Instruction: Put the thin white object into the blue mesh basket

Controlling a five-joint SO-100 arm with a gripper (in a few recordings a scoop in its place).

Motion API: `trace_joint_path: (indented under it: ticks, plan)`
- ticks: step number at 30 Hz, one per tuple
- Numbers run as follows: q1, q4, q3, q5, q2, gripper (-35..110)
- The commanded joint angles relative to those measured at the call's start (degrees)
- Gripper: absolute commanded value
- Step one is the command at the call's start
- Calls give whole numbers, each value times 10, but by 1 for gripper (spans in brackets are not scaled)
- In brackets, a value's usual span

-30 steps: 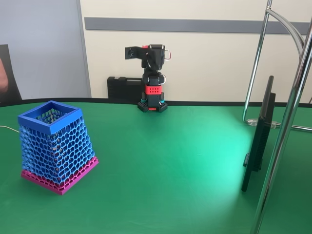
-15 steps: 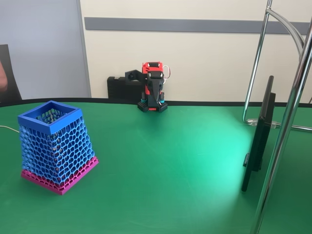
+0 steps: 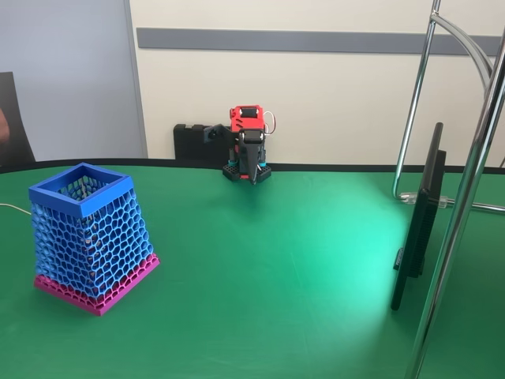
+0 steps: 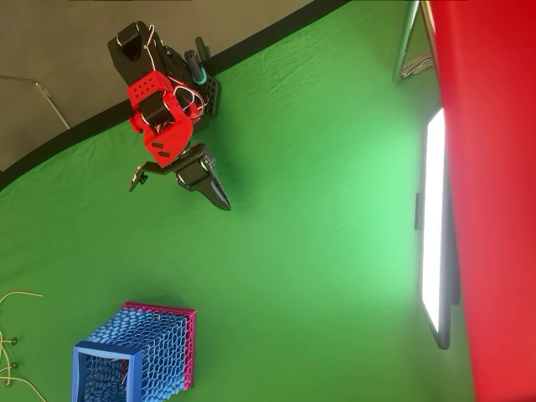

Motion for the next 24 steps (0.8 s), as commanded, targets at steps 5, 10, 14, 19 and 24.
trace_joint_path:
  ticks: [5, 10, 14, 19, 24]
  plan:
    - [-3, 32, 4, 8, 4, 1]
    - [-3, 33, 4, 6, 4, 1]
    - [-3, 33, 4, 6, 4, 1]
    - [-3, 33, 4, 6, 4, 1]
    - [-3, 33, 4, 6, 4, 1]
